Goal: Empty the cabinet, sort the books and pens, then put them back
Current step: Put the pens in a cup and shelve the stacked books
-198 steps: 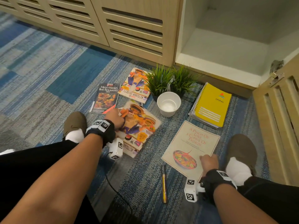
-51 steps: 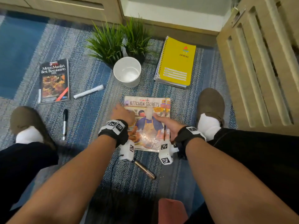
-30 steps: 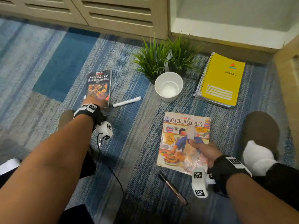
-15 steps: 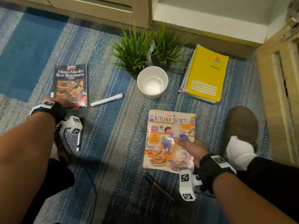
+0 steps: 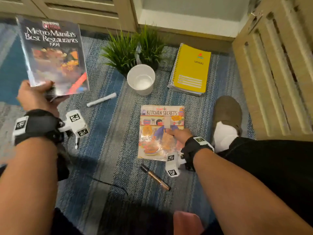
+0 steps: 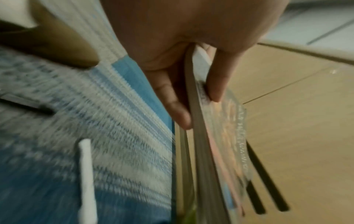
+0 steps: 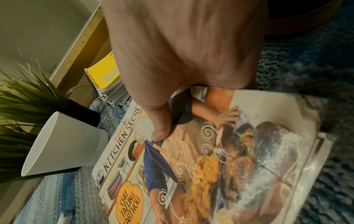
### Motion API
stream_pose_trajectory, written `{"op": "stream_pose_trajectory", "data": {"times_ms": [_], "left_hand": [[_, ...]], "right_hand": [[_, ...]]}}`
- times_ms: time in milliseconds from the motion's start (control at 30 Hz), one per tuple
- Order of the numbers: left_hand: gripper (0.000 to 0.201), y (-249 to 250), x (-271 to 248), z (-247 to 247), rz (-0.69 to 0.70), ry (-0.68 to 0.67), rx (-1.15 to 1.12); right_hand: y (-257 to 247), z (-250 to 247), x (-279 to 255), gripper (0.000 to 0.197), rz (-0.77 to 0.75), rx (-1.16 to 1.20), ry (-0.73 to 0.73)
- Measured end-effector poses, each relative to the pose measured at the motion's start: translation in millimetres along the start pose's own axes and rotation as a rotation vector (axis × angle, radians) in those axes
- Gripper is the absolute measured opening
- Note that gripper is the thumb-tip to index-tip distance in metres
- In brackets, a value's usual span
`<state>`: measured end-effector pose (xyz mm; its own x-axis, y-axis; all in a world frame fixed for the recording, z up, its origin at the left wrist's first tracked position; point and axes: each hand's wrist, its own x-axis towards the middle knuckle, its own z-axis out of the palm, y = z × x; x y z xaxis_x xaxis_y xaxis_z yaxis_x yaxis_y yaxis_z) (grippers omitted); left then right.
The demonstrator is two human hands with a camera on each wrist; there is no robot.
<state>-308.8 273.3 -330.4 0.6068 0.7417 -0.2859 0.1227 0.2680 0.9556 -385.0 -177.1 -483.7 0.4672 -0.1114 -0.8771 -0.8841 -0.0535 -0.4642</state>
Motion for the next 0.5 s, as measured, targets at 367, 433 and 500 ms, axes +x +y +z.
{"op": "stream_pose_trajectory", "data": {"times_ms": [367,433,500], "left_hand": [[0.031,-133.7,-264.8,44.1,-0.322,-0.449,0.758],[0.05,-147.2,-275.1,39.5,-0.125,-0.671,1.348],[0.066,-148.5,-283.8,35.6,0.168,-0.766,1.719]], "right_hand": [[-24.5,-14.8,-33.8,0.071,0.001,0.471,-0.206],[-25.0,-18.5,-40.9,0.081,0.025,0.4,-0.284],[-22.3,-16.7,-44.4,0.084,0.044,0.191,-0.299]]}}
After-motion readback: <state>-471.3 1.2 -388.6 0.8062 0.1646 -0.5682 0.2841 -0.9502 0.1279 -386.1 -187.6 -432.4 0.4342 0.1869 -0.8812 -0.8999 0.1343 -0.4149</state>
